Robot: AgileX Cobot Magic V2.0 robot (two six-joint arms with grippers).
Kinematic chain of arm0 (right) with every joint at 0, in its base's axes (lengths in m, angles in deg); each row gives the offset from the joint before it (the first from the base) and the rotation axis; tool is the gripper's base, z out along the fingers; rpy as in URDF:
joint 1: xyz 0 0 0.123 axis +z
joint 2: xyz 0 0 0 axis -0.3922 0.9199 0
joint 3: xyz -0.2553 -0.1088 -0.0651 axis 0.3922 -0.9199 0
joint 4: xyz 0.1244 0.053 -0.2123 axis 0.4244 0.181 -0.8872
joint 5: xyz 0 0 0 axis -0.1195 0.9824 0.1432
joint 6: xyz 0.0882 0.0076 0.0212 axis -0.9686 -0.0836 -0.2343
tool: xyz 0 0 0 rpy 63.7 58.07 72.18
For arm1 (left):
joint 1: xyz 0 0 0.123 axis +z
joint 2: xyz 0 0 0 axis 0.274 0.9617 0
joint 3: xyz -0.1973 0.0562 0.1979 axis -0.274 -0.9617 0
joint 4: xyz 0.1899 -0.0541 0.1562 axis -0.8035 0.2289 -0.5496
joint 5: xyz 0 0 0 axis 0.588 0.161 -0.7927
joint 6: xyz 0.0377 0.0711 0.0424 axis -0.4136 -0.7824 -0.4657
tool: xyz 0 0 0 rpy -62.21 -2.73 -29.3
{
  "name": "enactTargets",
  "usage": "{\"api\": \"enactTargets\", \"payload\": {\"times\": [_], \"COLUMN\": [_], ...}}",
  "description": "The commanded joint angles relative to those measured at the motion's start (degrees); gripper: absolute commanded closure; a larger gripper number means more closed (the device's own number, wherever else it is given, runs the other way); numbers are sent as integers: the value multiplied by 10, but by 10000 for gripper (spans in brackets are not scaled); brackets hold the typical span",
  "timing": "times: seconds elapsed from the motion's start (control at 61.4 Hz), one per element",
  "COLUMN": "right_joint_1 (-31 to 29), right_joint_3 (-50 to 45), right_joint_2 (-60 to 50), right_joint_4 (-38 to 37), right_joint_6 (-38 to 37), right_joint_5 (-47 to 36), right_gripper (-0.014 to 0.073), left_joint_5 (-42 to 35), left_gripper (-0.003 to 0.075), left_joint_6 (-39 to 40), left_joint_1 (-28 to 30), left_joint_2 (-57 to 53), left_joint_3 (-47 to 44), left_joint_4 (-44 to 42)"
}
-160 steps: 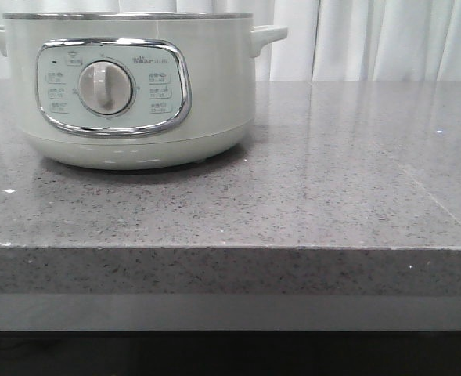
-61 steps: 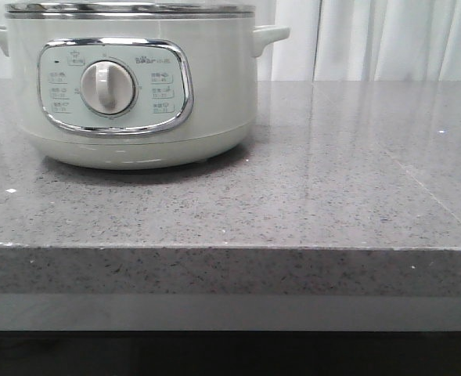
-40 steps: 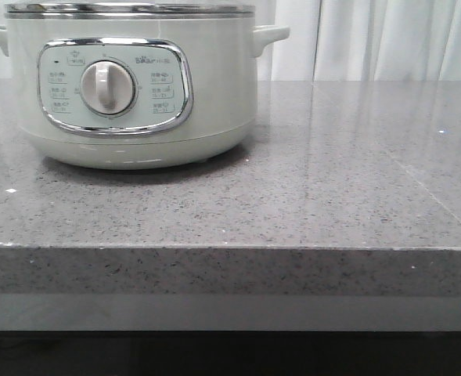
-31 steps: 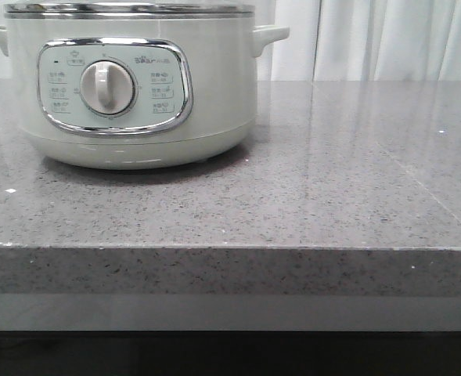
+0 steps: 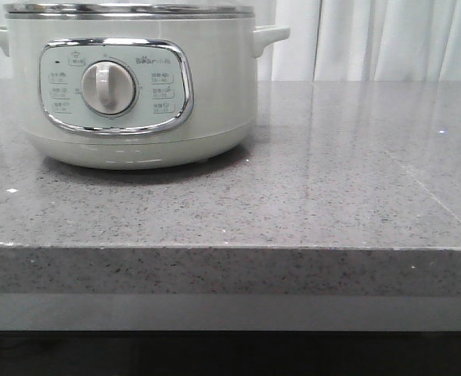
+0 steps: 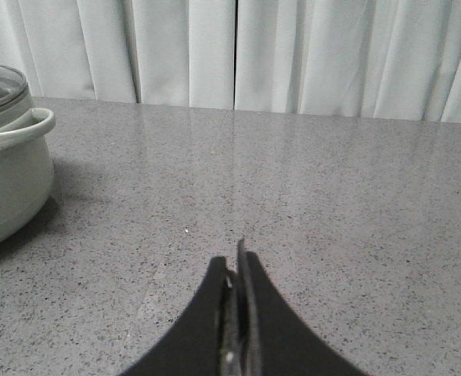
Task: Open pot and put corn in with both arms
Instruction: 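Lower the held glass lid back onto the pot with the left gripper, then release the lid knob and raise the left gripper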
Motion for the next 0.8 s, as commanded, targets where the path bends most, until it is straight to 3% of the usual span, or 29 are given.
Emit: {"api": "enactTargets", "payload": {"times": [0.0, 0.114, 0.261, 0.505, 0.782], "right_joint_1": [2, 2, 2, 2, 2], "right_joint_3": [14, 14, 14, 14, 14], "right_joint_2": [3, 3, 3, 3, 3], "right_joint_4": [3, 3, 3, 3, 3], "right_joint_6": [4, 4, 4, 4, 4], "right_joint_5": [-48, -48, -48, -48, -48], "right_gripper": [662, 662, 662, 662, 662], "left_joint_5": [-3, 15, 19, 2, -179], "left_gripper": [510, 561, 739, 739, 739], "left_joint_6": [3, -1, -7, -18, -24], "left_joint_1": [0, 0, 0, 0, 0], "left_joint_2": [-23, -32, -65, -140, -311], "left_joint_3": [14, 14, 14, -51, -316], "left_joint_4": [10, 10, 10, 10, 10]}}
